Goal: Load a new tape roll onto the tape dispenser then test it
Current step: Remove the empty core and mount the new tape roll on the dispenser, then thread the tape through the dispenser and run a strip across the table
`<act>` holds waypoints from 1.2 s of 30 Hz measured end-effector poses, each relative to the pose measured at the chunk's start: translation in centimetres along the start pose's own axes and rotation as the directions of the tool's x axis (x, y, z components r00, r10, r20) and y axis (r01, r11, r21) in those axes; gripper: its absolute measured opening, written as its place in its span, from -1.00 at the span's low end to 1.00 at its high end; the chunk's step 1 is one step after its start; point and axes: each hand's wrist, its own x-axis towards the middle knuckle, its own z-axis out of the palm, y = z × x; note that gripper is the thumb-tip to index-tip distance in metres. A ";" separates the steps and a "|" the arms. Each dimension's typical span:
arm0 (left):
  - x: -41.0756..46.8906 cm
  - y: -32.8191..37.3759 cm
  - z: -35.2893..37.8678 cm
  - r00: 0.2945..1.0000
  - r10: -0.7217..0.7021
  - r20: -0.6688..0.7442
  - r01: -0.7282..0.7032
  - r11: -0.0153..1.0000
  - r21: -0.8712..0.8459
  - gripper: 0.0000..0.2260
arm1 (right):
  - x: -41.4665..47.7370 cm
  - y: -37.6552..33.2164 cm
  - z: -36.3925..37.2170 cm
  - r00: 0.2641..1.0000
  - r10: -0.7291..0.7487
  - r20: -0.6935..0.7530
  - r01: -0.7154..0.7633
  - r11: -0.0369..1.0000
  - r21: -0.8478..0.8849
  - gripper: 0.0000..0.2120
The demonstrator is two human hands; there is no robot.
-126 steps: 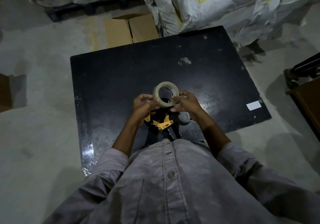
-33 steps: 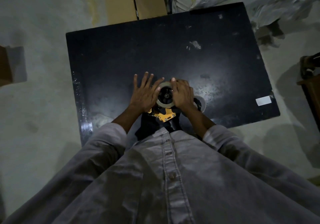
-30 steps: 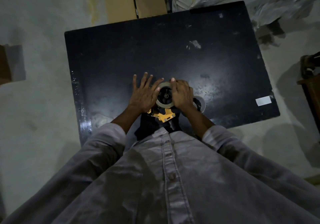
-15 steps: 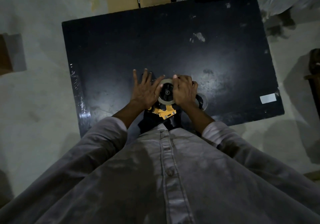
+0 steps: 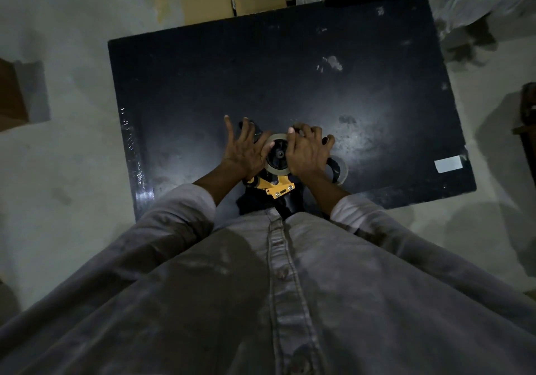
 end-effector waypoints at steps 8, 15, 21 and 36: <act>-1.1 -0.1 1.5 0.992 -0.044 -0.119 0.037 0.998 -0.056 -0.38 | 0.8 0.8 0.5 0.998 -0.060 0.010 0.059 0.997 0.053 -0.36; -8.7 0.3 2.7 0.895 -0.168 -0.413 -0.046 0.886 -0.460 -0.48 | -2.8 3.0 -1.0 0.984 -0.168 -0.052 0.174 0.973 0.150 -0.50; -11.7 1.2 7.6 0.746 -0.334 -0.577 -0.165 0.746 -0.645 -0.84 | -8.3 4.7 -2.6 0.976 -0.204 -0.076 0.217 0.933 0.286 -0.61; -11.3 2.6 8.9 0.714 -0.334 -0.616 -0.148 0.788 -0.598 -0.86 | -12.7 5.1 -1.4 0.933 -0.357 0.049 0.358 0.934 -0.012 -0.27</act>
